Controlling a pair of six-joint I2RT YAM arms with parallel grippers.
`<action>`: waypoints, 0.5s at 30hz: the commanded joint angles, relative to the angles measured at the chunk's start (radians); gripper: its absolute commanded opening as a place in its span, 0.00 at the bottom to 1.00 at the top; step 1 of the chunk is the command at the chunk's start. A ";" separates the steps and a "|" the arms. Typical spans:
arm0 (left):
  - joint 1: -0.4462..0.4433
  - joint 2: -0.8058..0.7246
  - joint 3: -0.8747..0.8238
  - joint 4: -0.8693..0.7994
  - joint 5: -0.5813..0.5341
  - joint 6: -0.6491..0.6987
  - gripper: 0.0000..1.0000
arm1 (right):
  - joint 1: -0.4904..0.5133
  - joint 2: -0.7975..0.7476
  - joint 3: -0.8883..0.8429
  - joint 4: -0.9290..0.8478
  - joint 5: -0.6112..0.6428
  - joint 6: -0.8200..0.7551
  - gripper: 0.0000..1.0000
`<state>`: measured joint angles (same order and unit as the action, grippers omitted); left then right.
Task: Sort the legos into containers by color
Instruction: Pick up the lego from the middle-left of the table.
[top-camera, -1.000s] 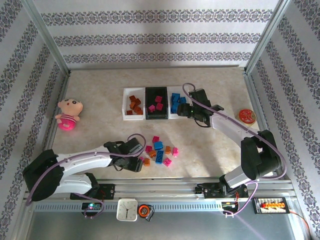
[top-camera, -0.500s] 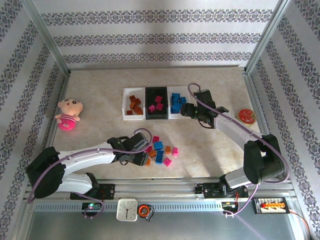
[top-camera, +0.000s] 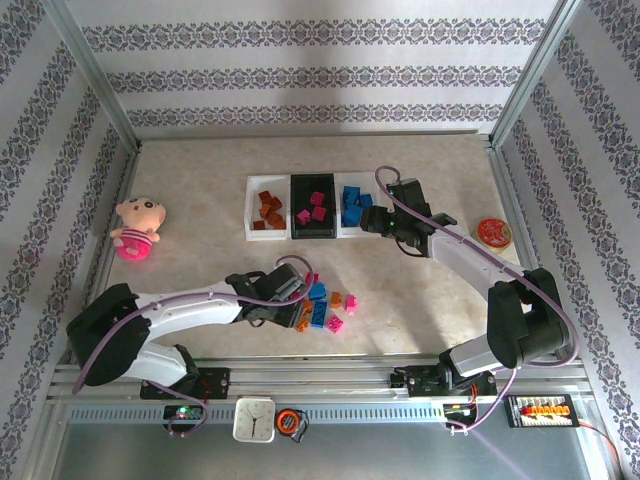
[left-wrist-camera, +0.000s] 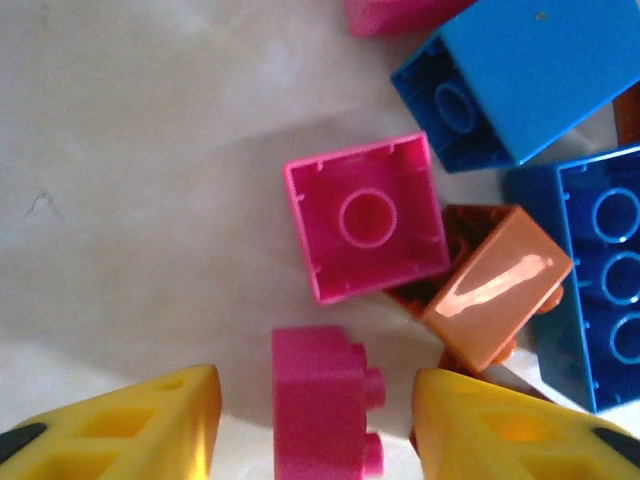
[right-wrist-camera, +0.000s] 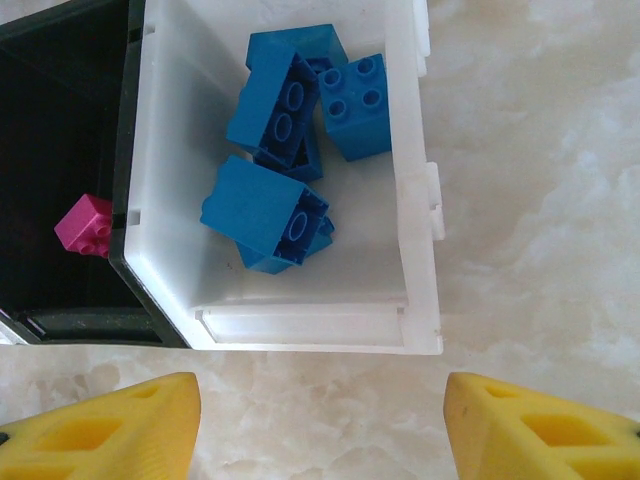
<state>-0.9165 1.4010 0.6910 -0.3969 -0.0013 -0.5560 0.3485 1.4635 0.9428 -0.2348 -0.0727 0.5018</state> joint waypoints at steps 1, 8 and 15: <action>-0.013 0.031 0.002 0.016 -0.008 0.019 0.46 | -0.011 -0.025 -0.015 -0.002 -0.004 0.009 0.66; -0.013 -0.026 -0.005 -0.017 -0.005 0.003 0.28 | -0.015 -0.034 -0.018 -0.001 -0.001 0.010 0.66; 0.075 -0.159 0.087 -0.080 -0.030 0.037 0.25 | -0.017 -0.072 -0.041 0.003 0.003 0.021 0.66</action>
<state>-0.8928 1.2858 0.7128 -0.4377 -0.0074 -0.5488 0.3420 1.4303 0.9237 -0.2352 -0.0723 0.5022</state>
